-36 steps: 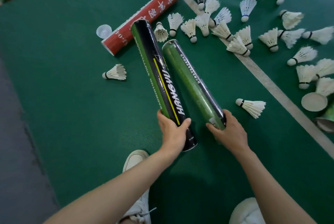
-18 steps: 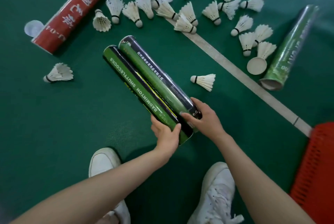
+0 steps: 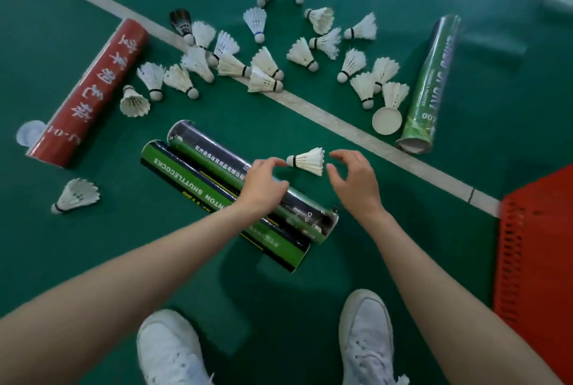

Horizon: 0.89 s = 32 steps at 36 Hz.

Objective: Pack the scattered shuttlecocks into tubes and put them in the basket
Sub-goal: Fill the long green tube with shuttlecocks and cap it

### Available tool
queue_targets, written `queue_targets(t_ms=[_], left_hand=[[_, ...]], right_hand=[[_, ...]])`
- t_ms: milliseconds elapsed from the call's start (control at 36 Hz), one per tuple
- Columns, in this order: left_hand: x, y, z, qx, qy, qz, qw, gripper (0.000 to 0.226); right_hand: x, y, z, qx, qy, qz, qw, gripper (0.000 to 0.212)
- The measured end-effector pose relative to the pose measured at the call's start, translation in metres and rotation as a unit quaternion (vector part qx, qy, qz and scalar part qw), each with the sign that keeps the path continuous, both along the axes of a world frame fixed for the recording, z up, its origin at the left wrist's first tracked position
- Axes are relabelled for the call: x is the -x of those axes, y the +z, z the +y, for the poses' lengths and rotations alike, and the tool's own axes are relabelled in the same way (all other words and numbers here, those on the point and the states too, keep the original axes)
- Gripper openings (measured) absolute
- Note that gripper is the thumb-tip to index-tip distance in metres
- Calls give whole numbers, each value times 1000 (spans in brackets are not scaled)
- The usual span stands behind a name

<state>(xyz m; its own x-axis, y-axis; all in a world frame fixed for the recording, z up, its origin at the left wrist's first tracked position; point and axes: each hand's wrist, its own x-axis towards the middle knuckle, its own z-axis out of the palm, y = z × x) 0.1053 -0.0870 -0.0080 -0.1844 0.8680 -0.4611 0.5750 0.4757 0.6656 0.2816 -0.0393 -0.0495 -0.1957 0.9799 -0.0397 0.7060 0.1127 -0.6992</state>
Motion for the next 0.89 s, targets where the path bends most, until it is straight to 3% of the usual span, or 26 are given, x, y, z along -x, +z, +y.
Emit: queue_targets(t_ms=[111,222,333,472,583,667,722,806,889], left_hand=[[9,5,49,55,-132,84,986,45],[8,10,109,89,-237,134,958,51],[-14,6,154,65,-236,108,964,47],[-55,-8,191,43,-207,56,976,40],[-98,-14,217,49,-185,-15,981,37],[-129,-22,237,52,-170,-47,983,36],[-149,-25,250,57,-151,-62,985,39],[-173,-26,268,60,-130,-79,987,54],[-190,-20,283,75,-94,-126,985,74]], right_hand=[[-19,2,49,-13,-107,16,994,26],[-39,3,98,-29,-224,-50,973,29],[-60,3,136,2,-292,-123,948,46],[-89,-5,168,121,-336,-133,924,68],[-110,-15,186,236,-349,-72,904,83],[-121,-18,194,300,-344,-10,890,81],[-126,-21,193,302,-355,47,884,72],[-130,-21,180,296,-366,210,857,60],[-126,-11,165,288,-342,313,838,64]])
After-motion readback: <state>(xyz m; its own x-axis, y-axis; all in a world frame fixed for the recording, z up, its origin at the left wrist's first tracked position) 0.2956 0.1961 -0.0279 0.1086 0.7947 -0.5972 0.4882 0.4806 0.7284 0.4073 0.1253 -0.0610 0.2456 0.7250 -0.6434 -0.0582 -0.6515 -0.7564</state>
